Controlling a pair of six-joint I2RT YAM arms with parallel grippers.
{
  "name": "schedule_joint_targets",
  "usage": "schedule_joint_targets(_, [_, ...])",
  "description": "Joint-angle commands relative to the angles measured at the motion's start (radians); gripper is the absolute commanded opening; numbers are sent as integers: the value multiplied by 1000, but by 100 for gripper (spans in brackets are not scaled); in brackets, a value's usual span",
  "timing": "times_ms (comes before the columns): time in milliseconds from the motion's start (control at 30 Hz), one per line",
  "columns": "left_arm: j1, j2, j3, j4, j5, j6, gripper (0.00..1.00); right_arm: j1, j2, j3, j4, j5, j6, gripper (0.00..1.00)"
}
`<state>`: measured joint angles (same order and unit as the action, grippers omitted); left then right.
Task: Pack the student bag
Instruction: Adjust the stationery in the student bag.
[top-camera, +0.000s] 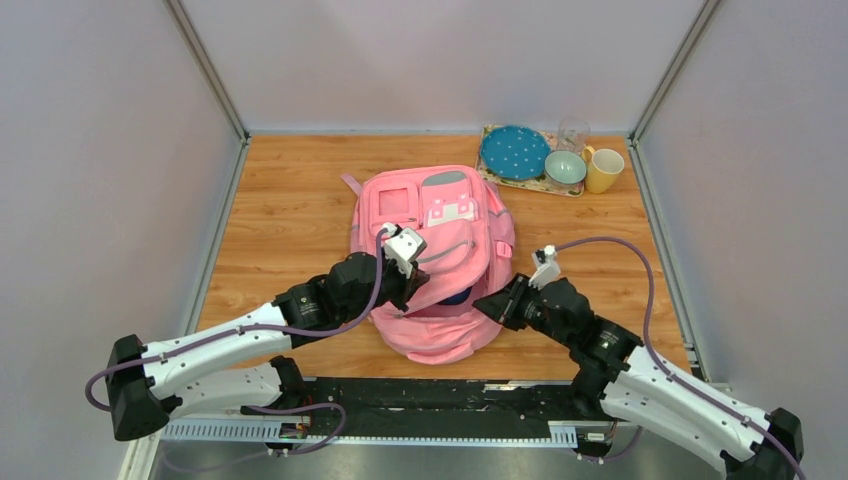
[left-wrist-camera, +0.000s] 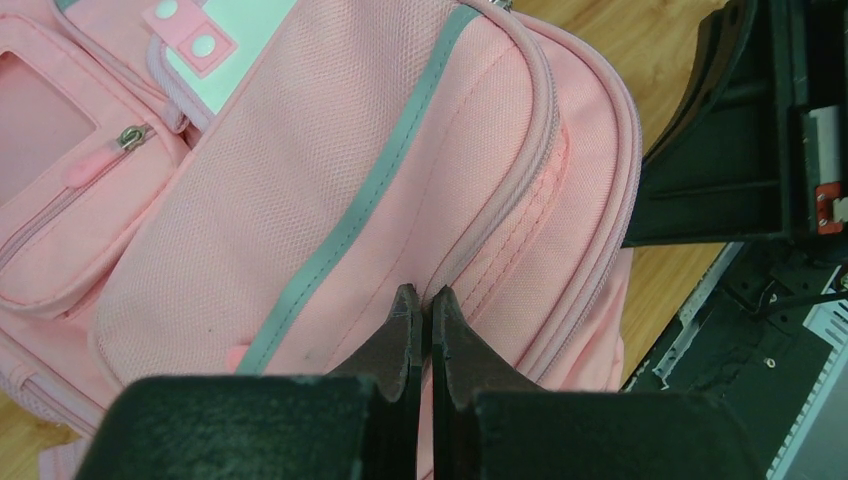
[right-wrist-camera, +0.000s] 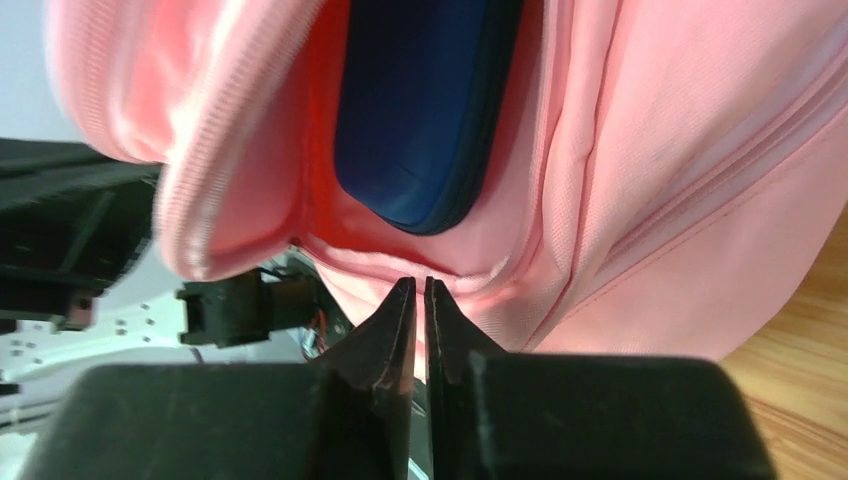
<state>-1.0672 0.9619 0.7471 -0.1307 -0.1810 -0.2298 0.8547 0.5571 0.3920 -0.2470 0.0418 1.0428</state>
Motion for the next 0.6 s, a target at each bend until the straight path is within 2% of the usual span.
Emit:
schedule_joint_targets(0, [-7,-14,29,94,9,-43,0,53,79,30,75,6,3,6])
schedule_joint_targets(167, [-5,-12,32,89,14,-51,0,99,187,42,133,47,34,1])
schedule_joint_targets(300, [-5,-12,35,95,24,-55,0,101,269,76,144,145,42,0])
schedule_joint_targets(467, [-7,6,75,57,49,-29,0,75,290,157,143,291,-32,7])
schedule_joint_targets(533, [-5,1,71,63,57,-40,0,57,288,169,129,349,2,9])
schedule_joint_targets(567, [-5,0,61,74,58,-45,0,55,282,166,82,375,70,9])
